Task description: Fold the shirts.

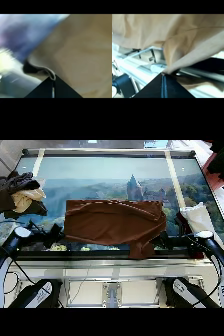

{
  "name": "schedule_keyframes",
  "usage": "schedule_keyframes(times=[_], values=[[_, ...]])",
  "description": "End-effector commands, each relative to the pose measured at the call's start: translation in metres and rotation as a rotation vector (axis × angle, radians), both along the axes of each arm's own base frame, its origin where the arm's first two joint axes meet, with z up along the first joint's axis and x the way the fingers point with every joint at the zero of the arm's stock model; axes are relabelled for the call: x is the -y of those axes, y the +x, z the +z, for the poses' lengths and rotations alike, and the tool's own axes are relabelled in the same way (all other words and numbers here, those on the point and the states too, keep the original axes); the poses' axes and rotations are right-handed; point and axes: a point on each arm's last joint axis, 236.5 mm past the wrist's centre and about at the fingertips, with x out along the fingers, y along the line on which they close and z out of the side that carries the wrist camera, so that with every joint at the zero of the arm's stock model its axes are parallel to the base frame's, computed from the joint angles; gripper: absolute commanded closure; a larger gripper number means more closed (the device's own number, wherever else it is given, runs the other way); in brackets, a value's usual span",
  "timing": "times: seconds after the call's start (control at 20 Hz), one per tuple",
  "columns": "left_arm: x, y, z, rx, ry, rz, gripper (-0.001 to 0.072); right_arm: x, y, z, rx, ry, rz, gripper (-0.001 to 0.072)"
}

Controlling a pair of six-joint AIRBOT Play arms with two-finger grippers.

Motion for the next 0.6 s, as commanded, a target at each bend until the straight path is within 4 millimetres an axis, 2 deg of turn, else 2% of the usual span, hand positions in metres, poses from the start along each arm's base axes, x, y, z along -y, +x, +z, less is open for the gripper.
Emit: schedule_keyframes(times=[0.0,0.1,0.2,0.25,0.4,0.55], values=[[-0.018,0.070,0.071,0.282,0.060,0.022,0.0698,0.007,-0.007,0.032,-0.029,-0.036,0.067,0.0676],[-0.031,0.102,0.124,0.440,0.133,0.011,0.0697,0.016,0.003,0.050,0.010,-0.087,0.066,0.0676],[-0.035,0.118,0.164,0.541,0.183,-0.018,0.0697,0.028,0.020,0.072,0.065,-0.141,0.039,0.0676],[-0.036,0.121,0.176,0.572,0.211,-0.045,0.0698,0.032,0.029,0.083,0.095,-0.160,0.026,0.0676],[-0.034,0.125,0.188,0.617,0.265,-0.111,0.0700,0.052,0.076,0.119,0.246,-0.227,-0.094,0.0678],[-0.019,0.137,0.182,0.634,0.347,-0.227,0.0700,0.068,0.121,0.145,0.371,-0.257,-0.191,0.0679]])
